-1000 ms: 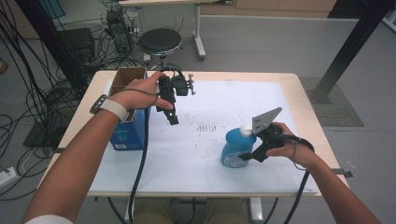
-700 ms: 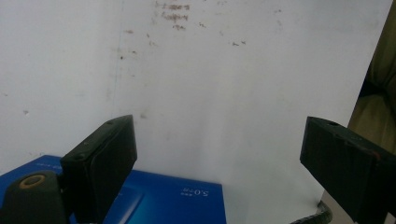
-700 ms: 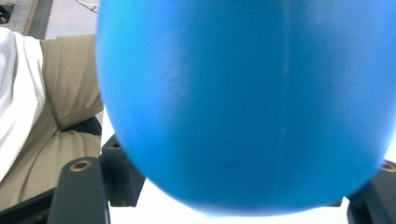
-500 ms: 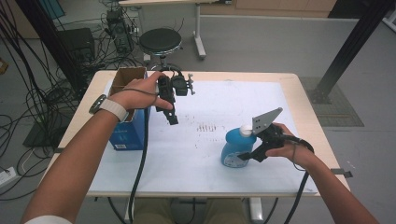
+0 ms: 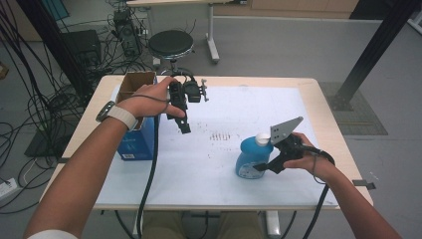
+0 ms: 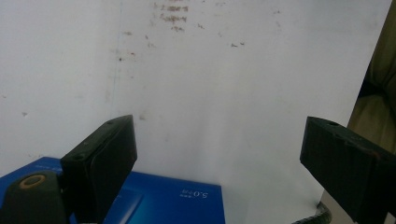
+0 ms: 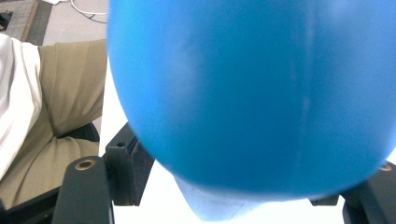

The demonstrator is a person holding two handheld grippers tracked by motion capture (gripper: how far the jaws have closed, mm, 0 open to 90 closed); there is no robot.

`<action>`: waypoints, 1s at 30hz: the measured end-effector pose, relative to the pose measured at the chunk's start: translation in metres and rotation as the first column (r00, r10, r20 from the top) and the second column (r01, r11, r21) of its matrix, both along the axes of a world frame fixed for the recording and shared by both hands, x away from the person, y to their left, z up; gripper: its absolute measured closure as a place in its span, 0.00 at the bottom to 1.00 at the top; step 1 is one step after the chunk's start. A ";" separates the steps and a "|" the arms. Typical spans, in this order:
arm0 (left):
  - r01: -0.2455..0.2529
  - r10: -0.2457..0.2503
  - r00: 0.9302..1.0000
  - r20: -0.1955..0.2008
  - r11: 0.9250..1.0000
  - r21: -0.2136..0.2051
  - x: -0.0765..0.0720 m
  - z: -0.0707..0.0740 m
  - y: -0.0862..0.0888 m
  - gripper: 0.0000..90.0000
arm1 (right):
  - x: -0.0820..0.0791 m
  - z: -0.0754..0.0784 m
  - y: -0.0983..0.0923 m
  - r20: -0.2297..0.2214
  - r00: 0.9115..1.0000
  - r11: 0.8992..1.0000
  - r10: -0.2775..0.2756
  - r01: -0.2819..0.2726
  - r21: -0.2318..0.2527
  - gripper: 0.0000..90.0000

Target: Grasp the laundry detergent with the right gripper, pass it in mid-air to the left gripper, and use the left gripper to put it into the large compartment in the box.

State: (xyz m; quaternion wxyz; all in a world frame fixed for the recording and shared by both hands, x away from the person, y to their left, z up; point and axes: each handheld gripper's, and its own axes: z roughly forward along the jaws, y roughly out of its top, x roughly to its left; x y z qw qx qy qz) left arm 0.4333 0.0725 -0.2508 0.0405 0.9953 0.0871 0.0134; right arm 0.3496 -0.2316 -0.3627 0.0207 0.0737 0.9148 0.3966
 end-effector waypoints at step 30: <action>-0.001 0.001 1.000 0.000 1.000 0.000 0.000 -0.001 0.000 0.13 | -0.001 -0.007 -0.001 0.011 1.000 0.999 0.003 -0.003 0.042 0.36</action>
